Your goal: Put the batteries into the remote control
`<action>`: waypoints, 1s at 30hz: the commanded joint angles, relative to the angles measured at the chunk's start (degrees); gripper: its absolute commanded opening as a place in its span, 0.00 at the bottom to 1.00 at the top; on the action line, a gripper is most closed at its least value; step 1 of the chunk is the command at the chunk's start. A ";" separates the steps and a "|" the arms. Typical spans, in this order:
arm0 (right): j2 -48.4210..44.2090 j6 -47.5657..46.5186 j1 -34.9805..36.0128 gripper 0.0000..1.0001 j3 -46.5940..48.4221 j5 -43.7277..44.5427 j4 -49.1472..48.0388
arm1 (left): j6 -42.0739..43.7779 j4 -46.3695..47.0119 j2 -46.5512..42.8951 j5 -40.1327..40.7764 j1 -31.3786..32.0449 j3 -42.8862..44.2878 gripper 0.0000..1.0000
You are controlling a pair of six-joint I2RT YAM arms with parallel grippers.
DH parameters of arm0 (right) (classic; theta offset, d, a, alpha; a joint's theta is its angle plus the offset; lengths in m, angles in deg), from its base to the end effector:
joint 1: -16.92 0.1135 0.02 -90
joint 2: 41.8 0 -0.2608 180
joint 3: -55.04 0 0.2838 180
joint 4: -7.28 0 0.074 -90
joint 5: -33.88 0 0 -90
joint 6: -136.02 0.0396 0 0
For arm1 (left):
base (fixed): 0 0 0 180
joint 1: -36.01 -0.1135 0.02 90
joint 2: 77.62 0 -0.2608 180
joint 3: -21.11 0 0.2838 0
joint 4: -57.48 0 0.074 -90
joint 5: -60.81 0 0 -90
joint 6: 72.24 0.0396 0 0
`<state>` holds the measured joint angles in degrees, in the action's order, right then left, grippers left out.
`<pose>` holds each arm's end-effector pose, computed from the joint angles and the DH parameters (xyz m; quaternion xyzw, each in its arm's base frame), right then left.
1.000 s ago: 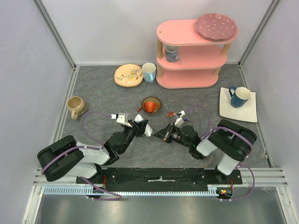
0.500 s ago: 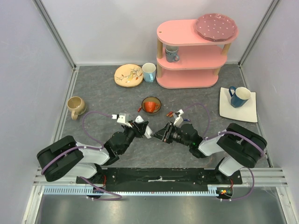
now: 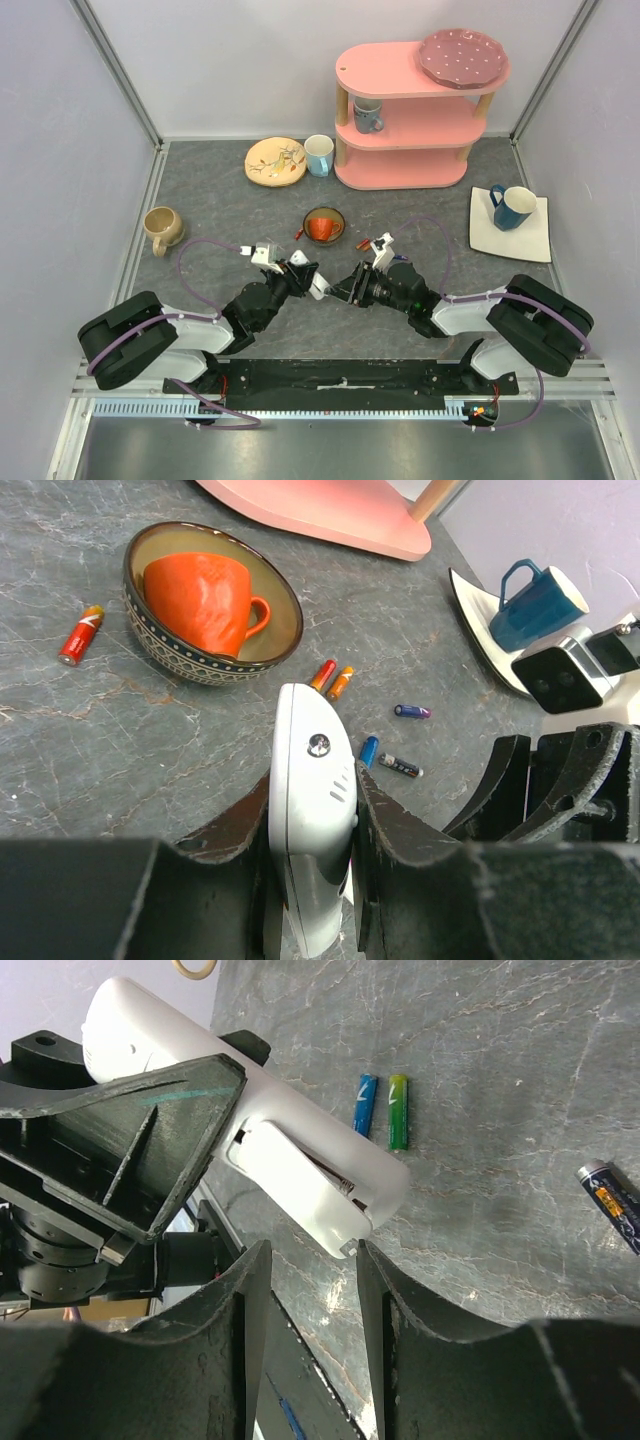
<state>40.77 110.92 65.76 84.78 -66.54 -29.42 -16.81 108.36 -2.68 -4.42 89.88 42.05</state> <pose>0.1698 0.2052 0.1146 0.0572 0.7958 0.5408 0.2663 0.1483 -0.1750 0.1298 -0.0265 0.7239 -0.3568 0.5899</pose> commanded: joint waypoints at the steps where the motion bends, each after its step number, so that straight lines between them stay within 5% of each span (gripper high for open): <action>1: -0.39 -1.71 -0.15 0.47 1.97 0.40 0.30 | -2.78 3.27 -0.58 -1.04 0.54 0.32 0.02; 30: -3.37 -4.78 -0.15 0.44 2.50 2.15 6.19 | -5.16 1.07 -2.43 -2.71 0.54 -0.56 0.02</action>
<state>39.28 108.54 65.76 85.00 -65.27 -24.35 -20.42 107.88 -3.93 -8.29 90.09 41.48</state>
